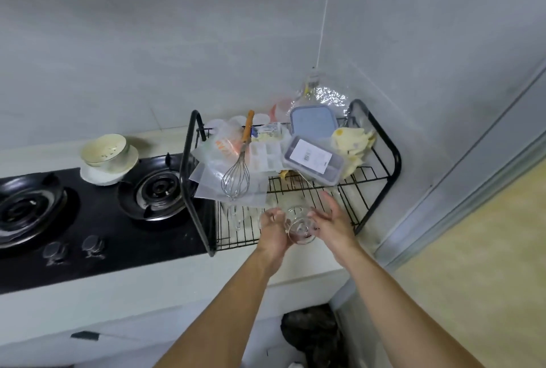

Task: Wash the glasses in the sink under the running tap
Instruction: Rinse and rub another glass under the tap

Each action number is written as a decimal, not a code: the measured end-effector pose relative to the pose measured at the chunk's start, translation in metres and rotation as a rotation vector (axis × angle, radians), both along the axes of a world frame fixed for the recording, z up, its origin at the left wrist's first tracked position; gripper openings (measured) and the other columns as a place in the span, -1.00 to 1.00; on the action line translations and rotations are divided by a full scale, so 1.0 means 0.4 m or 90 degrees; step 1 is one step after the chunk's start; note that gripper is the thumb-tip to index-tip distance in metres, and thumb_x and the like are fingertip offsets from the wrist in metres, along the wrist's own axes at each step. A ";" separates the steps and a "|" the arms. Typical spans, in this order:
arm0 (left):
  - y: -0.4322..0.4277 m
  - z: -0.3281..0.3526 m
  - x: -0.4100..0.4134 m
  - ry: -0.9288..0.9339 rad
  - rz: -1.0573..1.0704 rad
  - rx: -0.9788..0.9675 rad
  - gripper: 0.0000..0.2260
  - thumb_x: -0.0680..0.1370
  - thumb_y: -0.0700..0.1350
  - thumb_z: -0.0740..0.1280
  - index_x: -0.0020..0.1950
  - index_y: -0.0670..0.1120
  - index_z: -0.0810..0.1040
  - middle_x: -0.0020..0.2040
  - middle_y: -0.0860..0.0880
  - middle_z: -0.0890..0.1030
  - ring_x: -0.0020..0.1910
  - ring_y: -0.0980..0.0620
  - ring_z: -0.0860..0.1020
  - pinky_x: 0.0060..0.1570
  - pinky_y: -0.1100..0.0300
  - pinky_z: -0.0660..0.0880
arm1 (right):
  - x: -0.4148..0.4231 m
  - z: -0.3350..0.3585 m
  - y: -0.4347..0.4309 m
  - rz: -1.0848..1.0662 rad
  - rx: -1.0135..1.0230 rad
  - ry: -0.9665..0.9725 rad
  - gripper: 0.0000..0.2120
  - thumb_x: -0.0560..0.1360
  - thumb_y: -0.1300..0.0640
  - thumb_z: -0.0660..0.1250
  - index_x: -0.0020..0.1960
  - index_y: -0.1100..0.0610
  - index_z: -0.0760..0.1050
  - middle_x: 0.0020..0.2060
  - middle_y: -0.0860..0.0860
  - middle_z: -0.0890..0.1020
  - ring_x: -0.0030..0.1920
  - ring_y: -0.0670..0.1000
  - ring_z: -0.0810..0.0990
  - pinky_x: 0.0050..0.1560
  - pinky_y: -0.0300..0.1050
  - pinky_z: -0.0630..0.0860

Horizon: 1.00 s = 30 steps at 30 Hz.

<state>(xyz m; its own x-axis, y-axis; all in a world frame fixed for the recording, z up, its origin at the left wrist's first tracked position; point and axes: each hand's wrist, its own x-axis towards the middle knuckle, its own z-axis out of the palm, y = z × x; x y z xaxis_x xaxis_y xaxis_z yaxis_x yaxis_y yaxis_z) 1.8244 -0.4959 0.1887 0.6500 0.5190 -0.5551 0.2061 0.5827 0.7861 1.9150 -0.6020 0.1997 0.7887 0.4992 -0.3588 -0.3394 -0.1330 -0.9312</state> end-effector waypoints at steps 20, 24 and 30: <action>0.024 -0.054 0.135 0.089 0.077 0.001 -0.51 0.68 -0.37 0.12 0.62 -0.18 0.26 0.49 -0.22 0.45 0.32 -0.25 0.59 0.18 0.18 0.55 | 0.158 -0.121 0.105 0.021 -0.082 0.188 -0.85 0.65 0.25 0.33 0.17 0.23 0.62 0.02 0.16 0.72 -0.06 0.12 0.74 -0.11 -0.09 0.69; 0.027 -0.050 0.136 0.096 0.076 0.001 -0.71 0.68 -0.37 0.13 0.36 -0.20 0.44 0.11 -0.12 0.55 0.11 -0.13 0.61 0.19 0.14 0.55 | 0.159 -0.129 0.118 0.024 -0.085 0.193 -0.80 0.63 0.24 0.37 0.24 0.27 0.58 0.04 0.23 0.63 -0.02 0.15 0.63 -0.18 -0.12 0.70; 0.033 -0.069 0.122 0.090 0.034 0.030 -0.49 0.62 -0.36 0.19 0.58 -0.21 0.26 0.32 -0.24 0.55 0.02 -0.06 0.55 0.18 0.09 0.54 | 0.155 -0.115 0.111 0.039 -0.095 0.155 -0.92 0.61 0.32 0.34 0.03 0.18 0.59 0.02 0.21 0.67 -0.04 0.13 0.61 0.05 0.02 0.67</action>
